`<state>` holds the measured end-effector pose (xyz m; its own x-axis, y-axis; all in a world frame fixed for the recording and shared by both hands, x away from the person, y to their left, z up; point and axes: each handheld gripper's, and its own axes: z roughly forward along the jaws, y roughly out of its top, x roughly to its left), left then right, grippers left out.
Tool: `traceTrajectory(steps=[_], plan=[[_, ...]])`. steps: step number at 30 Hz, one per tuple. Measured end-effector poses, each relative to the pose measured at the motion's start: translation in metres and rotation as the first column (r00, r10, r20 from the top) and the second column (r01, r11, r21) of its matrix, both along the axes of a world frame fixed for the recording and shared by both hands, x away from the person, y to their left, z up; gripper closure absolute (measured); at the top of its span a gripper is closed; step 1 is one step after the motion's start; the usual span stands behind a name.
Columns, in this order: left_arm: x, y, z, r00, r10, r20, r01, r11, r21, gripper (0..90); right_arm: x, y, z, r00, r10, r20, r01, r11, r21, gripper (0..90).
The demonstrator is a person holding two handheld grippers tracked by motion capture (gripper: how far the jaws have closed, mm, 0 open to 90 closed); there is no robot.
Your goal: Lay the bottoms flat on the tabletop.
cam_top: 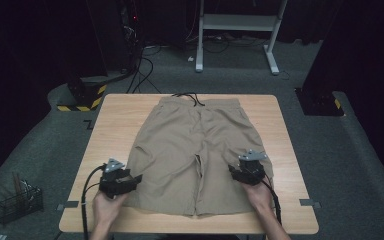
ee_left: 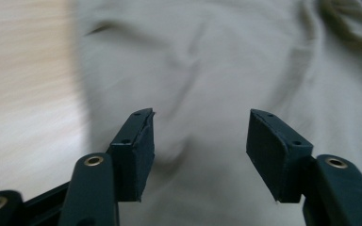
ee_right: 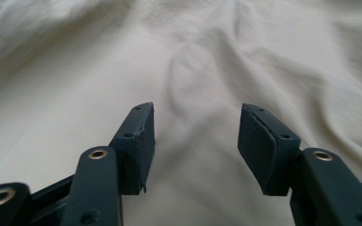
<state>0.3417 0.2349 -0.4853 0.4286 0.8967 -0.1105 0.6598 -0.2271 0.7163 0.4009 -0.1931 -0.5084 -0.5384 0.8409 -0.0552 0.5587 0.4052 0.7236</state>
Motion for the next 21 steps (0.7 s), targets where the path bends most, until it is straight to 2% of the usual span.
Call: traceTrajectory(steps=[1, 3, 4, 5, 6, 7, 8, 10, 15, 16, 17, 18, 21], plan=[[0.005, -0.006, -0.004, 0.9999, -0.009, -0.006, 0.009, 0.9998, 0.016, 41.6, -0.005, -0.007, 0.001, 1.0, -0.004, 0.0, 0.004, 1.0, -0.005, 47.2], [0.01, -0.013, -0.014, 0.9995, -0.012, -0.031, 0.013, 0.9994, 0.033, 41.4, -0.012, -0.022, 0.0, 0.9992, -0.021, -0.034, 0.021, 1.0, -0.003, 46.8], [0.01, -0.014, -0.018, 0.9995, -0.011, -0.031, 0.012, 0.9987, 0.05, 41.5, -0.015, -0.029, -0.003, 0.9983, -0.025, -0.052, 0.025, 1.0, 0.001, 46.6], [0.009, -0.015, -0.022, 0.9993, -0.008, -0.037, 0.01, 0.9984, 0.055, 41.5, -0.023, -0.044, -0.01, 0.9985, -0.024, -0.049, 0.025, 0.999, 0.026, 45.7], [0.007, -0.014, -0.026, 0.999, -0.008, -0.044, 0.011, 0.9972, 0.073, 41.5, -0.023, -0.044, -0.01, 0.9985, -0.024, -0.049, 0.025, 0.999, 0.026, 45.7], [0.003, -0.012, -0.03, 0.9995, -0.012, -0.029, 0.014, 0.997, 0.077, 42.9, -0.032, -0.051, -0.011, 0.9993, -0.014, -0.034, 0.015, 0.999, 0.033, 45.3], [-0.002, -0.008, -0.031, 0.9999, -0.006, -0.015, 0.007, 0.9972, 0.074, 42.9, -0.032, -0.051, -0.011, 0.9993, -0.014, -0.034, 0.015, 0.999, 0.033, 45.3], [-0.009, 0.0, -0.03, 0.9998, 0.009, -0.016, -0.008, 0.9973, 0.073, 46.7, -0.041, -0.058, -0.013, 0.9998, 0.012, -0.017, -0.012, 0.999, 0.042, 44.6], [-0.019, 0.013, -0.026, 0.9982, 0.032, -0.051, -0.025, 0.9912, 0.13, 47.4, -0.048, -0.063, -0.012, 0.9993, 0.029, -0.024, -0.028, 0.999, 0.03, 43.3], [-0.019, 0.013, -0.025, 0.9975, 0.046, -0.053, -0.041, 0.9946, 0.096, 45.4, -0.049, -0.064, -0.011, 0.9997, 0.008, -0.022, -0.008, 1.0, 0.029, 43.5], [-0.019, 0.013, -0.025, 0.9975, 0.046, -0.053, -0.041, 0.9946, 0.096, 44.1, -0.048, -0.064, -0.011, 0.9999, 0.002, -0.017, -0.001, 0.999, 0.037, 43.8], [-0.017, 0.011, -0.024, 0.9978, 0.046, -0.048, -0.043, 0.997, 0.065, 42.9, -0.045, -0.064, -0.01, 0.9998, -0.009, -0.017, 0.01, 0.999, 0.051, 43.9], [-0.006, -0.004, -0.018, 0.9995, 0.029, -0.016, -0.029, 0.9993, 0.023, 40.1, -0.039, -0.056, -0.006, 0.9998, -0.021, -0.005, 0.021, 0.998, 0.053, 44.1]])
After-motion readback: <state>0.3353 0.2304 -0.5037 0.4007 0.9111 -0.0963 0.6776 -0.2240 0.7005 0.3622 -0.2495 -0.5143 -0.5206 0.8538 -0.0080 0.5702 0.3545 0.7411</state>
